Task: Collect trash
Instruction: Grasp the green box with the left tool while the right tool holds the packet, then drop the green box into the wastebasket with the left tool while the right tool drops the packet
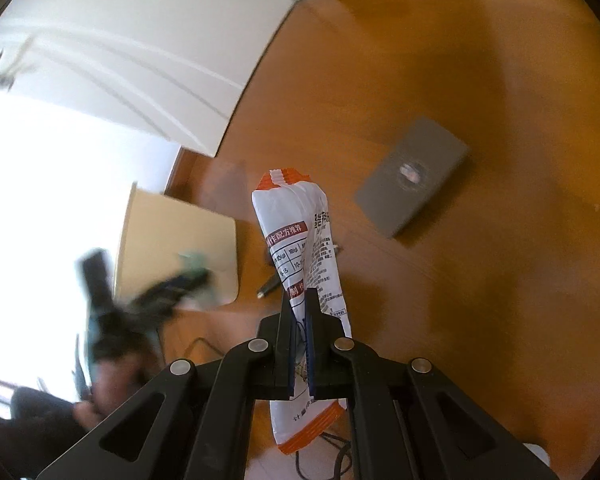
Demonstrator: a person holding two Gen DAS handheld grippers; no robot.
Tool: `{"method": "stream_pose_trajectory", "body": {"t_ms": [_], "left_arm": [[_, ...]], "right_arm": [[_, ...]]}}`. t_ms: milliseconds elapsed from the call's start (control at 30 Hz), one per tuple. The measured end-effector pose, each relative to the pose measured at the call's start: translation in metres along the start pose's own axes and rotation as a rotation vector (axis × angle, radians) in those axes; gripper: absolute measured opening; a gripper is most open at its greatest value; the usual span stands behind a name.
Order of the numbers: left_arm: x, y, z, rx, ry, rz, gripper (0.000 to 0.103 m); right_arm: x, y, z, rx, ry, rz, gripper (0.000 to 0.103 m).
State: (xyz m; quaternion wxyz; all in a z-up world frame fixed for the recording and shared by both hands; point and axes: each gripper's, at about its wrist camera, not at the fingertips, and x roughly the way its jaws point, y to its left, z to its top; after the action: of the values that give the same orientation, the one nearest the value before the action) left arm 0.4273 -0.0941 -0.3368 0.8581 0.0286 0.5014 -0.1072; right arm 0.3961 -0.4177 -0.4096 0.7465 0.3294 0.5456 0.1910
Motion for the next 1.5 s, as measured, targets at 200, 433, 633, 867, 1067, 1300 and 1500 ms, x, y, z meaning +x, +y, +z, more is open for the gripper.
{"method": "stream_pose_trajectory", "body": {"t_ms": [200, 433, 633, 867, 1067, 1300, 1500], "left_arm": [[-0.094, 0.08, 0.044, -0.128, -0.134, 0.191, 0.051], [-0.089, 0.174, 0.05, -0.239, -0.053, 0.318, 0.051], [-0.056, 0.194, 0.05, -0.231, 0.029, 0.335, 0.054], [-0.078, 0.203, 0.029, -0.234, 0.004, 0.368, 0.091], [-0.105, 0.208, 0.01, -0.311, -0.03, 0.384, 0.091], [-0.136, 0.221, -0.022, -0.398, -0.057, 0.406, 0.091], [-0.14, 0.234, -0.029, -0.435, -0.055, 0.412, 0.091]], "right_arm": [[-0.035, 0.109, 0.025, -0.139, 0.003, 0.012, 0.005], [-0.055, 0.215, 0.037, -0.258, 0.027, -0.002, 0.005], [-0.044, 0.263, 0.033, -0.305, 0.084, -0.02, 0.005], [-0.004, 0.309, 0.041, -0.333, 0.13, -0.025, 0.005], [0.037, 0.356, 0.055, -0.384, 0.12, -0.027, 0.005], [0.141, 0.428, 0.066, -0.44, 0.153, 0.02, 0.005], [0.245, 0.439, 0.058, -0.409, 0.276, -0.056, 0.032]]}}
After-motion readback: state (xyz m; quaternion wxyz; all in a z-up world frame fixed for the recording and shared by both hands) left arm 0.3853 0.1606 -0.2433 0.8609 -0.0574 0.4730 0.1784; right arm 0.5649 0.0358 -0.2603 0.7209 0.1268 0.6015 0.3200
